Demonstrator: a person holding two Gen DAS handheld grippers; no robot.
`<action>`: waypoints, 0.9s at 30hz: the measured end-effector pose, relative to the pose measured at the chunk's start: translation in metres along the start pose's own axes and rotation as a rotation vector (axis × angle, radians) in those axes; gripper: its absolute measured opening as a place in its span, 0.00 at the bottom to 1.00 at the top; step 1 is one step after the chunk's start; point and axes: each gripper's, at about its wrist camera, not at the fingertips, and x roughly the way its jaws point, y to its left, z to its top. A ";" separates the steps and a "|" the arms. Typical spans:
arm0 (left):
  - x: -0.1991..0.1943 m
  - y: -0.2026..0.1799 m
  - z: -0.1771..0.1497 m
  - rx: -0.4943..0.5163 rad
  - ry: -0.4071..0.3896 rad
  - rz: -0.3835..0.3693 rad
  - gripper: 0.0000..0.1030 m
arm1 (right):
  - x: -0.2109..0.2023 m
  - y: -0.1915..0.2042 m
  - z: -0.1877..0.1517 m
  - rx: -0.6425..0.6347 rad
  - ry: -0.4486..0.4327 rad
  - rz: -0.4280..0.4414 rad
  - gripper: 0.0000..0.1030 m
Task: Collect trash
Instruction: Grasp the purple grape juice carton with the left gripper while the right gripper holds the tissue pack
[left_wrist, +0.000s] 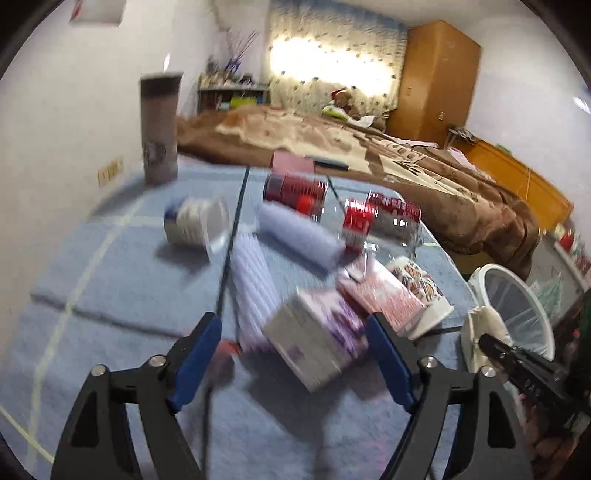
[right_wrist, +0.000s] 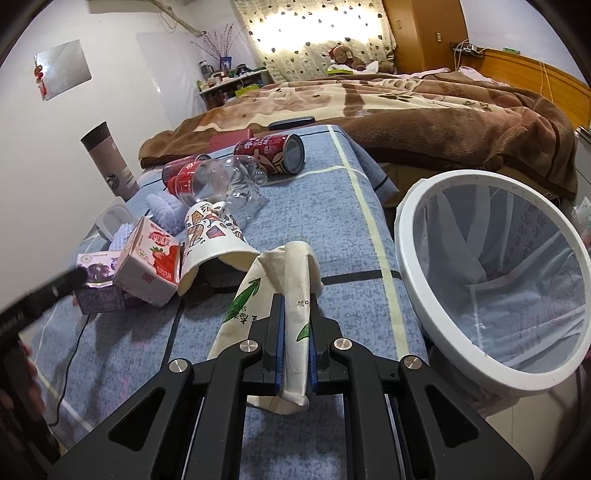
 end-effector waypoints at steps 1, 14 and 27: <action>0.003 -0.002 0.003 0.037 0.011 -0.004 0.85 | 0.000 0.000 0.000 -0.001 0.001 0.001 0.10; 0.012 -0.036 -0.016 0.221 0.100 -0.162 0.85 | -0.002 -0.004 0.000 0.004 0.003 -0.006 0.10; 0.031 -0.049 -0.017 0.297 0.142 -0.105 0.85 | -0.001 -0.005 0.000 -0.007 0.012 0.007 0.10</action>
